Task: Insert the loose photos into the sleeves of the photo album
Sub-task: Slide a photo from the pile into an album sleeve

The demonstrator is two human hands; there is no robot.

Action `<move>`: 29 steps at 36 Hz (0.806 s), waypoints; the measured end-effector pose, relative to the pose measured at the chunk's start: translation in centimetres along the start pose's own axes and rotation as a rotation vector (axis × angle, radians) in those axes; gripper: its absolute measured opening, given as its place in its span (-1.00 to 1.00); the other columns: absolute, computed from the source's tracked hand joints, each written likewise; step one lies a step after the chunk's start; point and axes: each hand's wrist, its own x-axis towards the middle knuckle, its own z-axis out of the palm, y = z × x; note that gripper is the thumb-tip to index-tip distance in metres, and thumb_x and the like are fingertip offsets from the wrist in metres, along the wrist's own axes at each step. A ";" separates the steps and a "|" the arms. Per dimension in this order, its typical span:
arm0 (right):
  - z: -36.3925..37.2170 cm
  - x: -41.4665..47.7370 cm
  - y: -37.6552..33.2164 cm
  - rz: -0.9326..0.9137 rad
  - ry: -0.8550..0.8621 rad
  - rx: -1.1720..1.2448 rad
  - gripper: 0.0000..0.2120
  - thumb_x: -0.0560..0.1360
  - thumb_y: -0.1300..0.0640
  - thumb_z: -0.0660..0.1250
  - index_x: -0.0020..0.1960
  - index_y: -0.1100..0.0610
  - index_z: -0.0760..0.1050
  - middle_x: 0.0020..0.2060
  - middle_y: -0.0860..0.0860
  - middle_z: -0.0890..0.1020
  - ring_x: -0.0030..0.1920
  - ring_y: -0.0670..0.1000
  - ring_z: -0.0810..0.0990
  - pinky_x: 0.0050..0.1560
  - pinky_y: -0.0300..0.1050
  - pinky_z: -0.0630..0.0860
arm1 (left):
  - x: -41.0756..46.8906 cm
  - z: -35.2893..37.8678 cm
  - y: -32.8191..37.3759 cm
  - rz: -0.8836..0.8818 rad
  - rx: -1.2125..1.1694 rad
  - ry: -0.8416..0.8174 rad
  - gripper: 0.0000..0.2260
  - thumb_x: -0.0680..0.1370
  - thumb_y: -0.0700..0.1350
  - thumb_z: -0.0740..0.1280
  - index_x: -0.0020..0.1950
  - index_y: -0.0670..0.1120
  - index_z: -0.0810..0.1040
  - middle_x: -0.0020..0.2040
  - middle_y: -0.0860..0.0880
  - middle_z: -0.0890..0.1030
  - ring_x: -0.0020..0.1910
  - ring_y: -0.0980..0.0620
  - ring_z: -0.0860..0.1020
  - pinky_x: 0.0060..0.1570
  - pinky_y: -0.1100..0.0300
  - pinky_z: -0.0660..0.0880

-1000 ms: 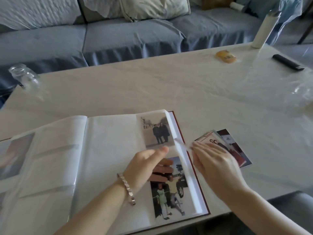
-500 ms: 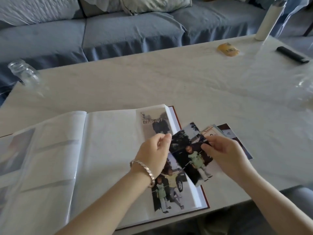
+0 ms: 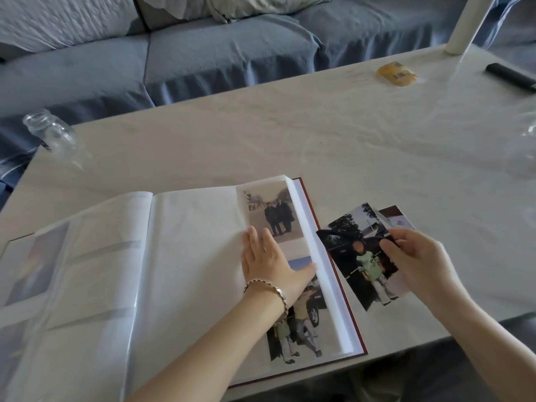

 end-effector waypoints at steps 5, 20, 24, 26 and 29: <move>0.7 -0.3 0.0 0.050 -0.024 0.041 -0.90 0.54 0.25 0.26 -0.02 0.13 0.54 -0.22 0.00 0.64 -0.24 -0.08 0.60 -0.31 -0.24 0.48 | 0.1 1.0 0.2 -0.045 0.050 -0.020 0.09 0.39 0.43 0.21 0.47 -0.16 -0.42 0.46 -0.17 -0.45 0.45 -0.13 -0.41 0.39 0.02 -0.36; 0.1 -1.3 1.0 0.161 -0.103 0.056 -0.85 0.52 0.21 0.26 0.09 0.13 0.50 -0.12 0.08 0.63 -0.11 0.05 0.62 -0.25 -0.18 0.53 | 0.5 0.1 0.3 -0.035 -0.075 -0.053 0.05 0.44 0.24 0.36 0.48 -0.13 -0.40 0.50 -0.05 -0.40 0.49 -0.02 -0.34 0.44 0.10 -0.26; 0.0 -1.3 1.2 0.179 -0.111 0.084 -0.92 0.53 0.21 0.27 -0.05 0.07 0.51 -0.21 0.00 0.63 -0.20 -0.03 0.62 -0.32 -0.21 0.54 | 0.4 -0.6 0.0 -0.021 -0.158 -0.036 0.00 0.45 0.05 0.41 0.51 -0.08 -0.34 0.53 0.00 -0.30 0.52 -0.01 -0.24 0.46 0.10 -0.15; 0.0 -1.3 1.0 0.194 -0.108 0.128 -0.88 0.53 0.21 0.26 -0.14 0.04 0.51 -0.26 0.00 0.62 -0.26 -0.04 0.61 -0.40 -0.24 0.55 | 0.2 -1.2 -0.7 0.022 -0.253 0.025 -0.04 0.42 -0.08 0.44 0.53 -0.04 -0.24 0.55 0.01 -0.14 0.52 -0.02 -0.06 0.47 0.10 0.01; 0.2 -1.4 0.6 0.243 -0.138 0.193 -0.81 0.56 0.21 0.21 -0.18 0.08 0.51 -0.25 0.08 0.61 -0.25 0.05 0.59 -0.32 -0.09 0.52 | -0.5 -2.9 -2.0 0.027 -0.523 0.079 -0.18 0.39 -0.18 0.45 0.50 0.04 0.02 0.41 -0.03 0.28 0.28 -0.04 0.41 0.25 0.13 0.42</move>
